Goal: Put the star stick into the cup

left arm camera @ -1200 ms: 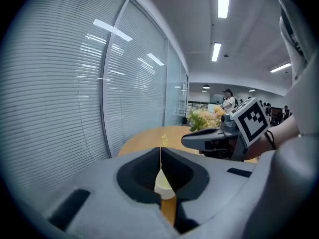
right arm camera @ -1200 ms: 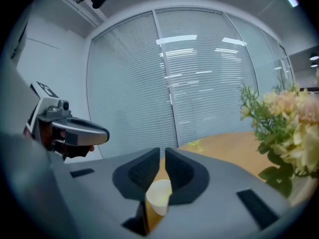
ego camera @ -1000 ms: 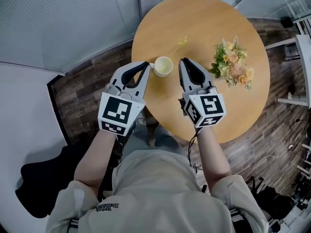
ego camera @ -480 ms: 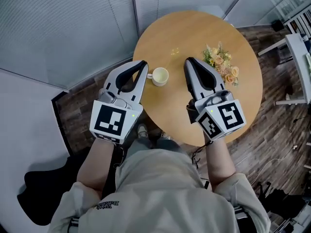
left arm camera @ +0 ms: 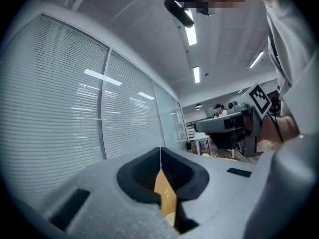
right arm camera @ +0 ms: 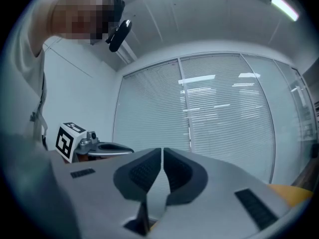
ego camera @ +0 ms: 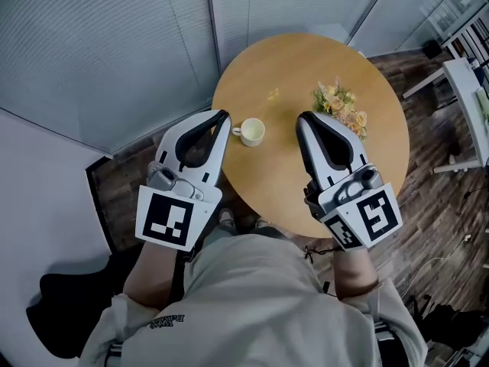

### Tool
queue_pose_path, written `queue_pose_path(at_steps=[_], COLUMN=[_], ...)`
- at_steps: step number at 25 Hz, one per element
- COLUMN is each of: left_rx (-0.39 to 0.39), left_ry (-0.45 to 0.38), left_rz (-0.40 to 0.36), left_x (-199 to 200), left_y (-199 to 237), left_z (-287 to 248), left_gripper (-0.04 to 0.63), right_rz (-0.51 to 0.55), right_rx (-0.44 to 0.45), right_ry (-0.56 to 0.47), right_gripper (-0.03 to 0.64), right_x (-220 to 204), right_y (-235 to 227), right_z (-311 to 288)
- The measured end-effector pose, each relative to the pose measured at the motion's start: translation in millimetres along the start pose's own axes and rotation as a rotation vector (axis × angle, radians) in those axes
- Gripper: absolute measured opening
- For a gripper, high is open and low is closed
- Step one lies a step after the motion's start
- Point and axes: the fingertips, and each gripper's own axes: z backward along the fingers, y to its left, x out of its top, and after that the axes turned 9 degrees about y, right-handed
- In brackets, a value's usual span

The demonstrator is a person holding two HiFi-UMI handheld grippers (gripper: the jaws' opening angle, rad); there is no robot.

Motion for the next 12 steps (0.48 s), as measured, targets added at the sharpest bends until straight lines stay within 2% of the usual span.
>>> queue_pose_path(at_steps=[5, 12], left_rx=[0.003, 0.008], left_ry=[0.022, 0.055], left_rz=[-0.008, 0.000], left_x=[-5.1, -15.5], left_y=[-7.4, -11.5], left_z=[9.9, 17.7], left_gripper=[0.023, 0.023], right_rz=[-0.027, -0.038], right_rx=[0.053, 0.064], right_ry=[-0.007, 0.018], right_gripper=[0.035, 0.034], right_x=[1.0, -5.5], right_y=[11.8, 14.9], right_z=[9.7, 19.2])
